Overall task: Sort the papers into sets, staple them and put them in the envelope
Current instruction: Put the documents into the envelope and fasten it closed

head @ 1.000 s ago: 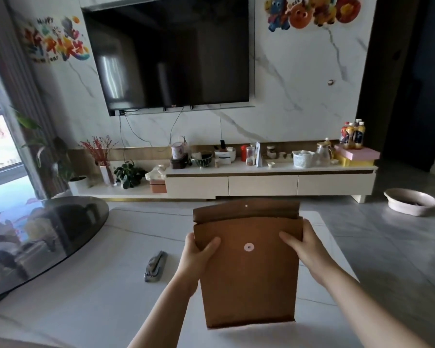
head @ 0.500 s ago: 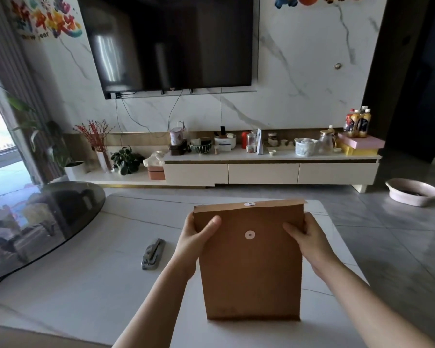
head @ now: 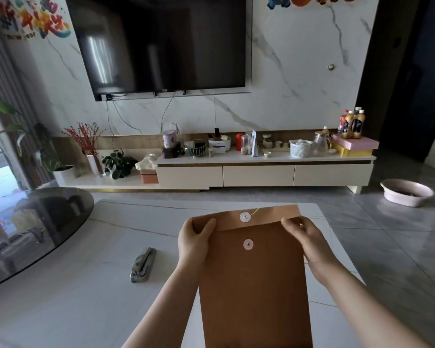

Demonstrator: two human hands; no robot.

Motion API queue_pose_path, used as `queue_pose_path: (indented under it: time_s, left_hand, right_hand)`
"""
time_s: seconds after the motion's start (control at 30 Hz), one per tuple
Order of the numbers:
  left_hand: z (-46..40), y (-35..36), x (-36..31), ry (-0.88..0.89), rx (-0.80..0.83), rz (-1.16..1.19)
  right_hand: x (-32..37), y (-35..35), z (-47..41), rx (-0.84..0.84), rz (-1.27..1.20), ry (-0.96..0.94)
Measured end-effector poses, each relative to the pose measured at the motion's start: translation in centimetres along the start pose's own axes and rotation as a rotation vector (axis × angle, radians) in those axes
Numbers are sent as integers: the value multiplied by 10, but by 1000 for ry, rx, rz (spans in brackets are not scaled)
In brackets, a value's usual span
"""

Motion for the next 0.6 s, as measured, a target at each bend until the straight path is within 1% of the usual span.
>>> queue_pose_path:
  time_s: [0.1, 0.2, 0.3, 0.33, 0.47, 0.6]
  left_hand:
    - [-12, 8, 7, 8, 35, -34]
    - [-26, 13, 13, -1, 67, -52]
    - [-42, 17, 26, -36, 92, -47]
    - [-48, 18, 32, -47, 94, -45]
    - [-67, 22, 72, -118, 89, -35]
    - [-79, 22, 130, -223, 61, -38]
  right_hand:
    - [-6, -11, -25, -46, -1, 65]
    - [-6, -11, -52, 48, -46, 87]
    - [-5, -4, -78, 124, 11, 79]
    - [-8, -1, -87, 131, 72, 50]
    - [-33, 24, -122, 187, 482, -115]
    - [-86, 46, -137, 191, 626, -134]
Point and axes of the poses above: each hand's wrist, its own z-axis away from the middle knuckle, its own y-axis out of the palm, x = y × z, the point moved 5 cm from there along -z, towards the middle knuckle, and after that the axes turned 1 degree about -x, right-handed, at the moved point
